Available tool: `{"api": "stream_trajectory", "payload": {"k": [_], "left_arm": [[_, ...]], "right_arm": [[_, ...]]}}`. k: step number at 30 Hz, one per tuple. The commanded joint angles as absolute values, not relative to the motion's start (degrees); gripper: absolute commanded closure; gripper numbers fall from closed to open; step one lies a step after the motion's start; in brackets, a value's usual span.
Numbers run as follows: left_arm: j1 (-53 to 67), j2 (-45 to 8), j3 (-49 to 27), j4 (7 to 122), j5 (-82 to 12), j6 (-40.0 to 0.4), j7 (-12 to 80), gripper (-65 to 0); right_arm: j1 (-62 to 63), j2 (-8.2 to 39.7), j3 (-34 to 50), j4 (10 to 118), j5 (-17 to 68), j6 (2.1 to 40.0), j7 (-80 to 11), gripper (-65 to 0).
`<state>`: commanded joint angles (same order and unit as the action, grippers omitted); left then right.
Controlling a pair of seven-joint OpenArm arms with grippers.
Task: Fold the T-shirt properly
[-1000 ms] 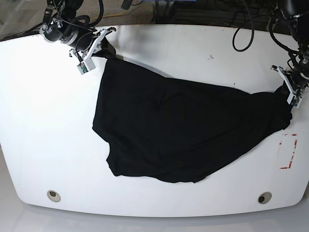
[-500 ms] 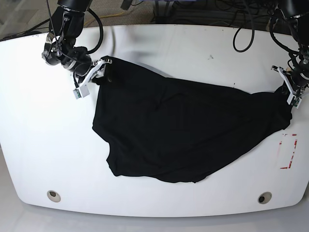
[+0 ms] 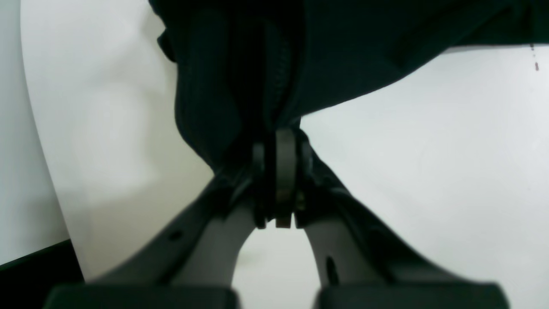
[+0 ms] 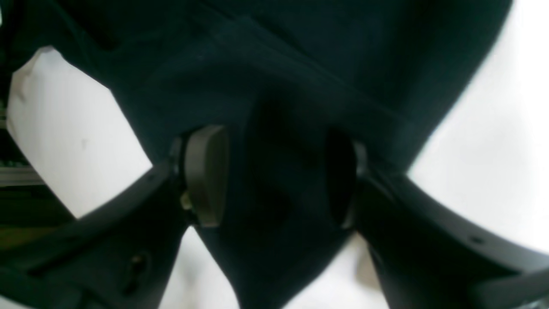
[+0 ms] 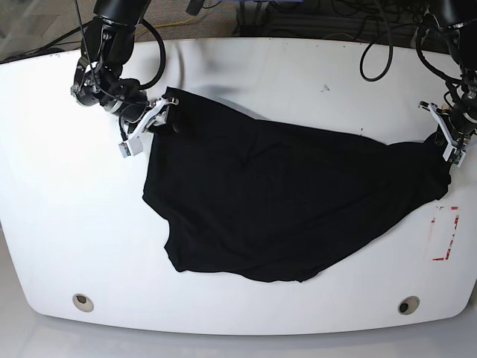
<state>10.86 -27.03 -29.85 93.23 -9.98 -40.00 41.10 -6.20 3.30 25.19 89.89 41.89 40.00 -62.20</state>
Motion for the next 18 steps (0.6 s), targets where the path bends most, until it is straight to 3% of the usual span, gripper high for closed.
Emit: {"api": "stream_trajectory", "payload": {"k": [7, 14, 15, 18], "left_arm": [[10.9, -27.0, -29.8, 93.2, -10.1, -40.0, 41.1, 0.0], [10.9, -26.9, -29.8, 93.2, -10.1, -40.0, 41.1, 0.0], [10.9, -26.9, -29.7, 93.2, -10.1, -40.0, 41.1, 0.0], [10.9, -26.9, -28.7, 93.2, -10.1, -40.0, 41.1, 0.0]], "right_arm": [[-6.2, 2.9, 25.2, 89.4, 41.9, 40.0, -62.1, -32.3], [-6.0, 2.9, 25.2, 89.3, 42.1, 40.0, -62.5, -4.1], [-6.1, 3.1, 25.2, 90.6, 42.1, 40.0, -62.5, -4.8], [-6.3, 3.5, 25.7, 92.5, 42.0, 40.0, -62.5, -16.8]]}}
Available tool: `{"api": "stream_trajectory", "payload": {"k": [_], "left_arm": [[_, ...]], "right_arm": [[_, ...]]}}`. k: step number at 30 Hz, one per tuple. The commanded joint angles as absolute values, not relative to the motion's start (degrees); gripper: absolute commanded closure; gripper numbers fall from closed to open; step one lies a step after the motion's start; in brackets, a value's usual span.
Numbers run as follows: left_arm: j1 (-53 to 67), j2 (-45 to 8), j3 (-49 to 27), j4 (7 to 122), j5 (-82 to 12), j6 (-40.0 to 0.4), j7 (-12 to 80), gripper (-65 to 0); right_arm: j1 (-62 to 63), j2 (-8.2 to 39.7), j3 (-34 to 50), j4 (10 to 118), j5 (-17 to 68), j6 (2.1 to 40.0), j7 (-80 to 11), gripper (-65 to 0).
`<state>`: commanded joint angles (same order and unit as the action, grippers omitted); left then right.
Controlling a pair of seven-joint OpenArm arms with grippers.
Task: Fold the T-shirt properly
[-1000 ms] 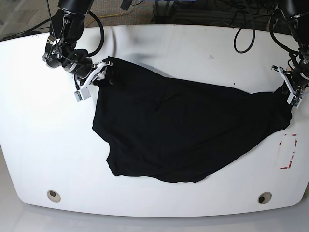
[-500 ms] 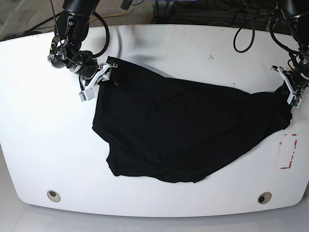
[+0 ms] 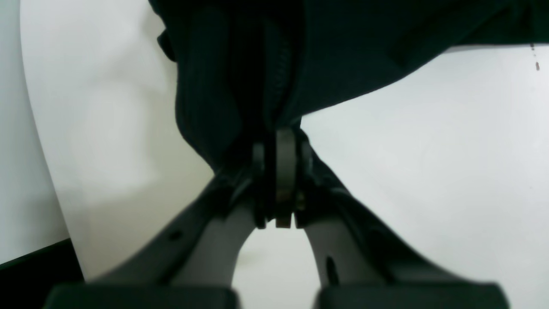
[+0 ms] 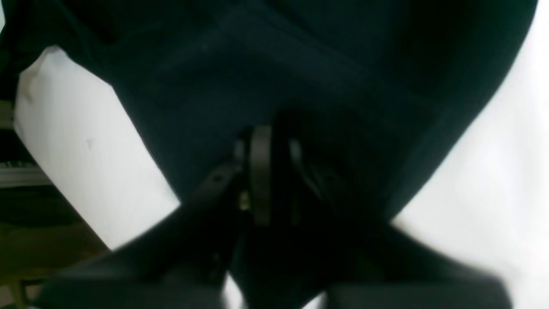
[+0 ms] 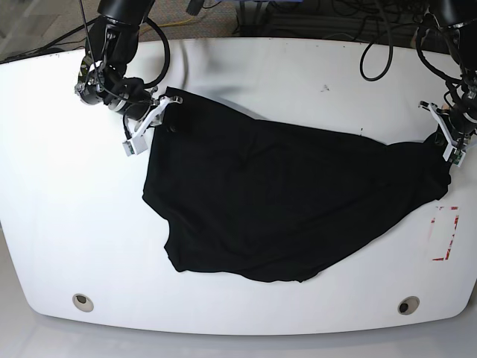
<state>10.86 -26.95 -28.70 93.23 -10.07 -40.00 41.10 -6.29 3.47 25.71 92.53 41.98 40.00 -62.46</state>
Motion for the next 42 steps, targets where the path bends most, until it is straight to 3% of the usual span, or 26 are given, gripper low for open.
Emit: {"api": "stream_trajectory", "payload": {"k": [3, 6, 15, 26, 42], "left_arm": [[10.9, -26.9, -28.6, 93.2, -10.1, -40.0, 41.1, 0.0], [10.9, -26.9, -28.5, 93.2, -10.1, -40.0, 41.1, 0.0], [10.9, -26.9, -28.5, 93.2, -10.1, -40.0, 41.1, 0.0], [10.9, -26.9, -28.5, 93.2, -10.1, -40.0, 41.1, 0.0], [10.9, -26.9, -28.5, 93.2, -10.0, -40.0, 41.1, 0.0]], "right_arm": [[-6.0, 6.1, 25.8, 92.2, 41.9, 40.0, -61.9, -36.0], [-5.6, 7.0, 27.2, 90.0, 41.9, 40.0, -60.7, -46.1], [-4.3, 8.6, 28.0, 83.4, 42.0, 40.0, -60.5, -45.2], [-6.3, 4.0, 22.9, 91.5, 42.0, 40.0, -60.6, -45.2], [-6.5, 6.6, 26.9, 97.0, 42.0, 40.0, -60.7, -45.2]]}}
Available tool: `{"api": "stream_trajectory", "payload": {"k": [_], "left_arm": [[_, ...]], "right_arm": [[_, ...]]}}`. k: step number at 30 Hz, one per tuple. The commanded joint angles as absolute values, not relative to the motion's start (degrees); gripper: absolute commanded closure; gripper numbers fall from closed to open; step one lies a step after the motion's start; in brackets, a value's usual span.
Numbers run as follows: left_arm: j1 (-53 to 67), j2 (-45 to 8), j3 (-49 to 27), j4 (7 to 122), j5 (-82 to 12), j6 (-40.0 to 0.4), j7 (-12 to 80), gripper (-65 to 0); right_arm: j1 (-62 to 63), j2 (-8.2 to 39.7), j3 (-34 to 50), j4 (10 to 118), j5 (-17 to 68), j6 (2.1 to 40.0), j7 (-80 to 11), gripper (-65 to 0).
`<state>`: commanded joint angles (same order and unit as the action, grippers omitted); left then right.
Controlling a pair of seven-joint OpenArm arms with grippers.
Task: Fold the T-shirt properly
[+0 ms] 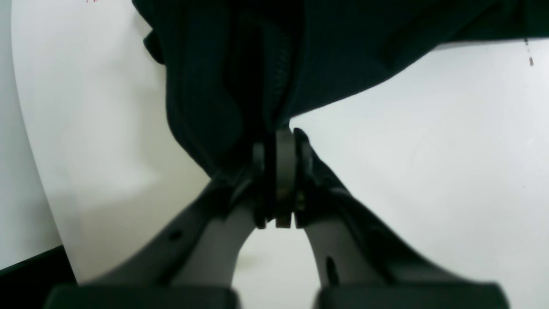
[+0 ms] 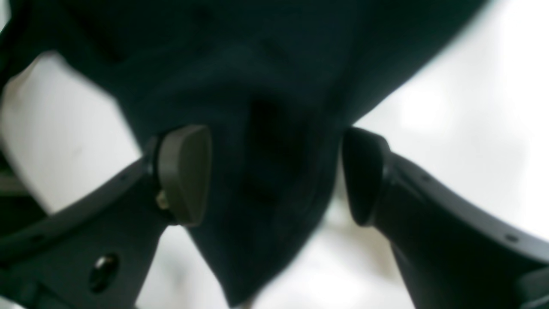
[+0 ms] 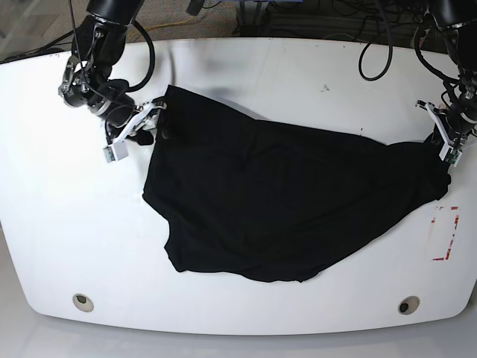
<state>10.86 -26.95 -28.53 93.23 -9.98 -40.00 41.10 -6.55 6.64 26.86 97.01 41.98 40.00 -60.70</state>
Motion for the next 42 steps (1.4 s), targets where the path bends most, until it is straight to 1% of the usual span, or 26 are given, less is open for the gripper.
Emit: {"api": "stream_trajectory", "payload": {"k": [2, 4, 13, 22, 26, 28, 30, 34, 42], "left_arm": [[10.9, -26.9, -28.5, 93.2, -10.0, -40.0, 41.1, 0.0], [10.9, -26.9, -28.5, 93.2, -10.0, -40.0, 41.1, 0.0], [10.8, -26.9, -28.4, 93.3, -10.0, -40.0, 41.1, 0.0], [10.9, -26.9, -28.4, 93.2, -10.0, -40.0, 41.2, 0.0], [10.9, -26.9, -28.4, 93.2, -10.0, -40.0, 41.2, 0.0], [10.9, -26.9, -28.4, 93.2, -10.0, -40.0, 41.2, 0.0], [10.9, -26.9, -28.4, 93.3, -10.0, -40.0, 41.2, 0.0], [10.9, -26.9, -28.4, 93.2, -10.0, -40.0, 41.2, 0.0], [10.9, -26.9, -28.4, 93.2, -10.0, -40.0, 41.2, 0.0]], "right_arm": [[-6.5, 7.5, 26.6, 97.2, 42.0, 40.0, -60.7, -45.2], [-6.5, 7.4, 26.6, 96.8, 42.0, 40.0, -60.7, -45.2], [-6.0, 7.5, 26.5, 89.8, 41.9, 40.0, -60.0, -45.2], [-6.4, 7.4, 26.2, 90.9, 42.1, 40.0, -59.2, -45.2], [-6.5, 7.3, 21.8, 91.4, 42.1, 40.0, -59.2, -45.2], [-6.5, 7.2, 21.1, 91.4, 42.1, 40.0, -59.2, -45.2], [-6.5, 5.8, 21.0, 91.4, 42.0, 40.0, -59.2, -45.2], [-6.6, 5.0, 20.9, 91.5, 42.0, 40.0, -59.2, -45.2], [-6.1, 5.1, 20.9, 87.4, 41.9, 40.0, -58.9, -45.2]]}}
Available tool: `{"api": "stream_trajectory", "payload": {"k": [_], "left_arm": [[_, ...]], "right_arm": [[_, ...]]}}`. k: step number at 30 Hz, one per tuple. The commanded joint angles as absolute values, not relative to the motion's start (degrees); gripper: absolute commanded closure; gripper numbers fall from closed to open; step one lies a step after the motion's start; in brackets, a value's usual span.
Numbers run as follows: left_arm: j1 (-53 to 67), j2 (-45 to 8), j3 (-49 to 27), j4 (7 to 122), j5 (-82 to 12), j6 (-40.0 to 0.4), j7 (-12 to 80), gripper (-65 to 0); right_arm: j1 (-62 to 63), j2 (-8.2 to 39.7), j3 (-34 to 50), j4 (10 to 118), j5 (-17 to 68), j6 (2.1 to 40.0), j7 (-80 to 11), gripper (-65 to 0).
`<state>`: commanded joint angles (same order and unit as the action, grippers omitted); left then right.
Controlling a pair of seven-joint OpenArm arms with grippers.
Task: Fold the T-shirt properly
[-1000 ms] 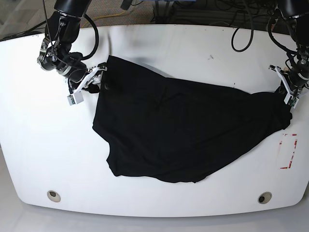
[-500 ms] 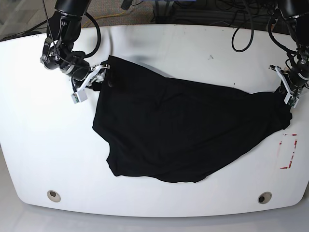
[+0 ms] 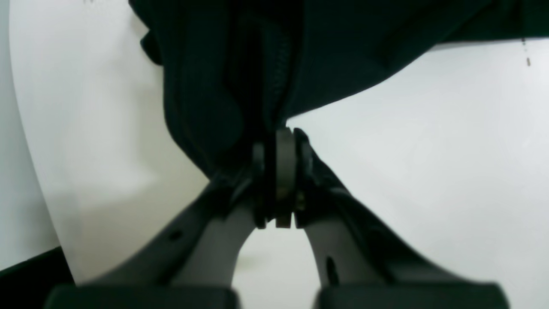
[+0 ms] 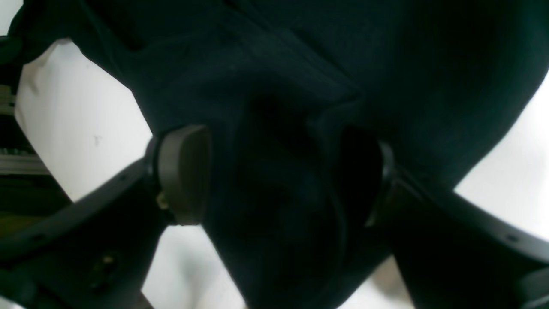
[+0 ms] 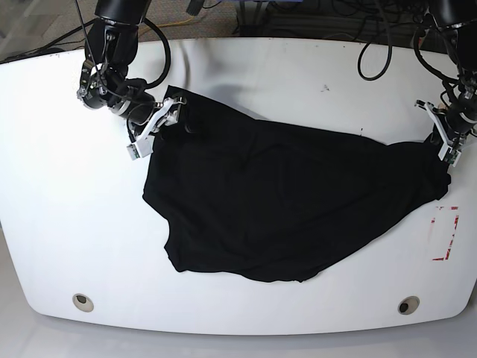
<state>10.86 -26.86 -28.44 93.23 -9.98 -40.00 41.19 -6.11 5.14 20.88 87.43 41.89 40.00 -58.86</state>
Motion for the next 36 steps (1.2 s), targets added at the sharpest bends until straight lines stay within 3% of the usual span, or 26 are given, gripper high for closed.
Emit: {"api": "stream_trajectory", "payload": {"k": [8, 12, 14, 15, 23, 28, 36], "left_arm": [[10.8, -26.9, -28.4, 93.2, -10.0, -40.0, 41.2, 0.0], [10.8, -26.9, -27.2, 93.1, -10.0, -40.0, 41.1, 0.0], [10.8, -26.9, -26.9, 93.1, -10.0, -40.0, 41.1, 0.0], [10.8, -26.9, -26.9, 93.1, -10.0, -40.0, 41.1, 0.0], [10.0, -26.9, -27.1, 94.1, -10.1, -40.0, 41.1, 0.0], [6.6, -24.3, -27.3, 101.1, -9.7, -40.0, 41.4, 0.0], [-0.9, -23.6, -25.7, 108.8, -3.7, -40.0, 41.4, 0.0]], "right_arm": [[-6.0, 5.3, 20.9, 86.1, 39.7, 40.0, -55.6, -42.8], [-4.4, 4.1, 20.9, 86.1, 31.1, 40.0, -55.4, -21.7], [-4.3, 2.3, 21.2, 86.5, 26.2, 40.0, -54.8, -3.2], [-4.3, 2.0, 21.3, 86.5, 24.8, 40.0, -54.7, 0.0], [-6.0, 2.1, 21.4, 98.0, 21.3, 40.0, -55.1, 0.0], [-5.0, 5.9, 20.8, 104.4, 21.9, 40.0, -56.2, 0.0], [7.7, 13.6, 20.9, 105.7, 22.0, 40.0, -63.2, 0.0]]}}
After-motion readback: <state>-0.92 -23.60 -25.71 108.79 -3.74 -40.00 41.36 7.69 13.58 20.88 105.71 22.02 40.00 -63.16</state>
